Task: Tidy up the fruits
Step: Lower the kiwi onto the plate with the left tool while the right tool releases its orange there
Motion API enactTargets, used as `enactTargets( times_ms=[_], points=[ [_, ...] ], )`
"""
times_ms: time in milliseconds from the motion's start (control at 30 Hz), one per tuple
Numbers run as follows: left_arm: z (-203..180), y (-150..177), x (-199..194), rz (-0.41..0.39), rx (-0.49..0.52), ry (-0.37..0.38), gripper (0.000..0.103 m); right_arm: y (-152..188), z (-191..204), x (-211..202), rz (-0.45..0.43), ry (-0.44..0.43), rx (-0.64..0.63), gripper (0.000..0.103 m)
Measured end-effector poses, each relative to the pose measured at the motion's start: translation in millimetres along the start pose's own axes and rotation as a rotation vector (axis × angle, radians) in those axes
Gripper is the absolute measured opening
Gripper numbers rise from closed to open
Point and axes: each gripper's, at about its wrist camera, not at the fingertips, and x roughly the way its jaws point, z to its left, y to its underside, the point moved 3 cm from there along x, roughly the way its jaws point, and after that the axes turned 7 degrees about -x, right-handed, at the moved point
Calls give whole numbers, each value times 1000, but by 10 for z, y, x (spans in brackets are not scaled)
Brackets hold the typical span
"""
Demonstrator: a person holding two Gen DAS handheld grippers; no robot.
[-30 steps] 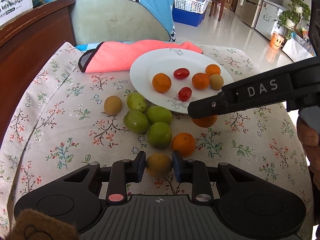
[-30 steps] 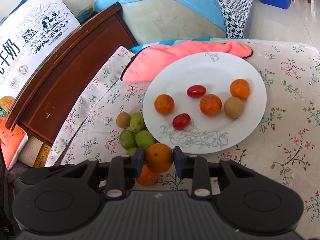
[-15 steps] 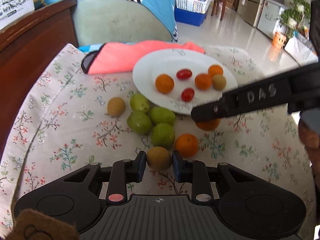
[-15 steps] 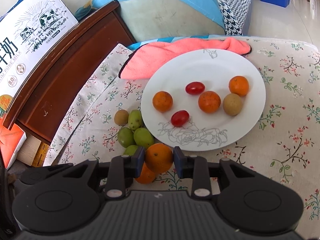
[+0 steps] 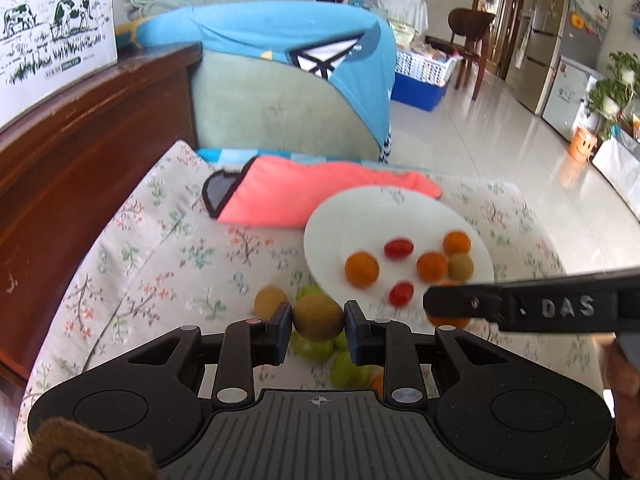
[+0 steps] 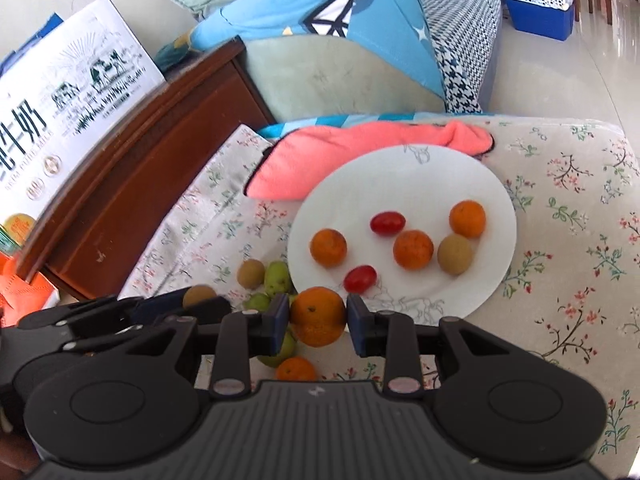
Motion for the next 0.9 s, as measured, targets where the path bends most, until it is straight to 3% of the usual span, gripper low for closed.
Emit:
enactTargets(
  times_ms=[233,533,900],
  points=[
    [-187,-210,34,-46,-6,37,26,-177,-134,-219,-56,-31,39,32],
    [-274,-440,221,-81,-39,53,26,-388,-499,-406,-127,5,114,32],
    [-312,-580,555,-67,-44,45,26,-513,-778,-165,-107,-7,188,32]
  ],
)
